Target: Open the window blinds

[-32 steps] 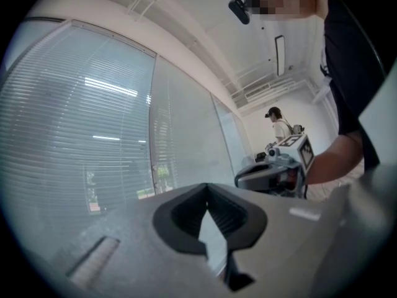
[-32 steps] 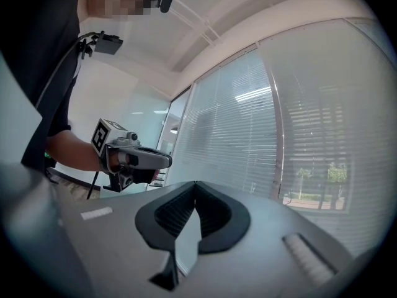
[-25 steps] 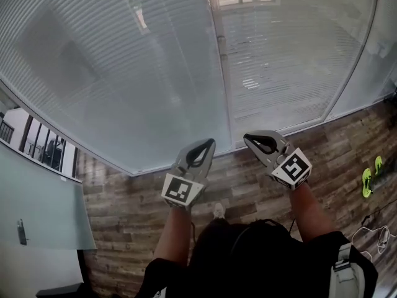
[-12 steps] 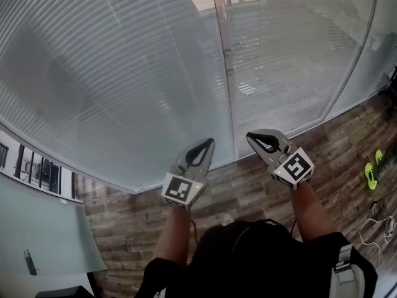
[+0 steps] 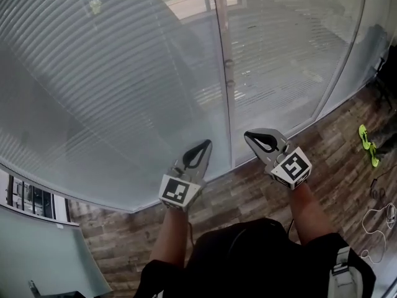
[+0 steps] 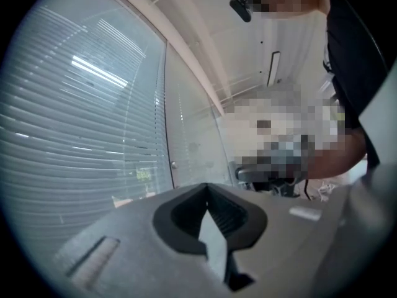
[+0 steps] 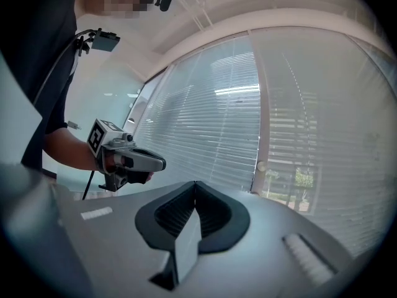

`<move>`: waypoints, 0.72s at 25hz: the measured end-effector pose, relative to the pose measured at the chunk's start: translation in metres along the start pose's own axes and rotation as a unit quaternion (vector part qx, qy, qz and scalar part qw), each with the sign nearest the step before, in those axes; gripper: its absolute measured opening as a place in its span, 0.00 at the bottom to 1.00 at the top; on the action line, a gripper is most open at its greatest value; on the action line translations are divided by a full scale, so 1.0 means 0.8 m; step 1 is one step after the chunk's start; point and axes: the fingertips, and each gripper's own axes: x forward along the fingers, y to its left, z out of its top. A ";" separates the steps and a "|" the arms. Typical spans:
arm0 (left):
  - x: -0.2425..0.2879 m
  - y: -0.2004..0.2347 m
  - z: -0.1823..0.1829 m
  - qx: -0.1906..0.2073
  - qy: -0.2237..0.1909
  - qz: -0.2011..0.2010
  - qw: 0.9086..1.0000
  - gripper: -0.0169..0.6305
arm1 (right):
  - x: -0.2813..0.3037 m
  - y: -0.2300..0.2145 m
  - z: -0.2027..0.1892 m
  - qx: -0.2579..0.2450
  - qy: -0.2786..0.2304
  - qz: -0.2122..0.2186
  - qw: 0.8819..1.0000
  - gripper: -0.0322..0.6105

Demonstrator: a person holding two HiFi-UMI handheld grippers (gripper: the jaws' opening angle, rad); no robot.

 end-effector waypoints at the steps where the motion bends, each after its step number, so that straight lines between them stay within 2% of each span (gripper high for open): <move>1: 0.002 0.003 -0.001 -0.002 0.002 -0.003 1.000 0.03 | 0.003 -0.003 0.000 0.000 0.001 -0.004 1.000 0.06; 9: 0.025 0.013 -0.009 -0.015 -0.016 -0.015 1.000 0.03 | 0.012 -0.023 -0.010 0.003 0.009 -0.009 1.000 0.06; 13: 0.033 0.020 -0.013 -0.009 0.003 -0.001 1.000 0.03 | 0.019 -0.042 -0.014 0.007 0.006 -0.005 1.000 0.06; 18: 0.058 0.030 -0.009 -0.007 0.004 0.018 1.000 0.03 | 0.030 -0.073 -0.017 -0.003 0.004 0.010 1.000 0.06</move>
